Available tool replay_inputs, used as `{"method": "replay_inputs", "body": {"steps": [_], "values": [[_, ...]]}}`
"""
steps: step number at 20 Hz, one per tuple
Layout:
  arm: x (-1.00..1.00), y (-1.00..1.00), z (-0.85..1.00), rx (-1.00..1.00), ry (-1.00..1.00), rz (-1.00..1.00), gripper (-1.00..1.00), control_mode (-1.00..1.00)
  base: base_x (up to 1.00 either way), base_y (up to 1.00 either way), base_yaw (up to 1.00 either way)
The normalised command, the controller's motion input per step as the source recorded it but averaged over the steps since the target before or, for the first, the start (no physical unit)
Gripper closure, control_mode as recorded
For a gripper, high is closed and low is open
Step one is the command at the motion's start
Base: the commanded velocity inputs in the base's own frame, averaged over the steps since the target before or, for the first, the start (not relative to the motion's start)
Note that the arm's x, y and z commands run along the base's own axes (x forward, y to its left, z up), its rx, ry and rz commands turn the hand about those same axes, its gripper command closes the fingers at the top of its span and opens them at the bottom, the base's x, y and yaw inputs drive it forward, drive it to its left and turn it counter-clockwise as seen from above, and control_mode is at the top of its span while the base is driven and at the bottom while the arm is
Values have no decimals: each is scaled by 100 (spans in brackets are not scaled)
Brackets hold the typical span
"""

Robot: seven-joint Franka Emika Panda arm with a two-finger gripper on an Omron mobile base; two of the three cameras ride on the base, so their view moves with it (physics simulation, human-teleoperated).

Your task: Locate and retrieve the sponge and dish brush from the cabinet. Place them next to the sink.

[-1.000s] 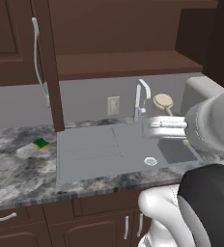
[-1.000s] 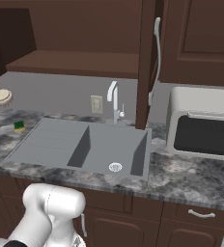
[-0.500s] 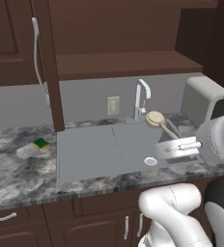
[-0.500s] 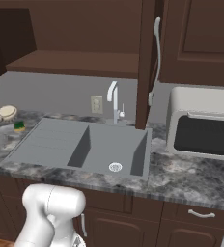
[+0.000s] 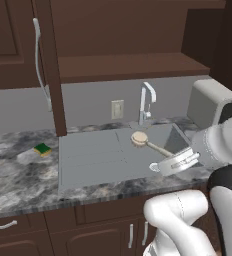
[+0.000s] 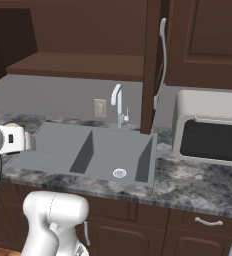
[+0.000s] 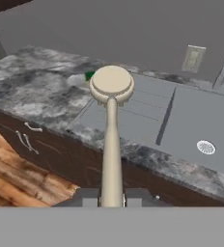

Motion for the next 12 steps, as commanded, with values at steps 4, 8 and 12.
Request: {"method": "replay_inputs", "body": {"steps": [4, 8, 12], "values": [[48, 17, -39, -5, 19, 28, 100, -100, 0, 0, 0], [59, 50, -43, -9, 14, 16, 100, -100, 0, 0, 0], [61, 48, -35, -5, 2, 12, 100, -100, 0, 0, 0]]}}
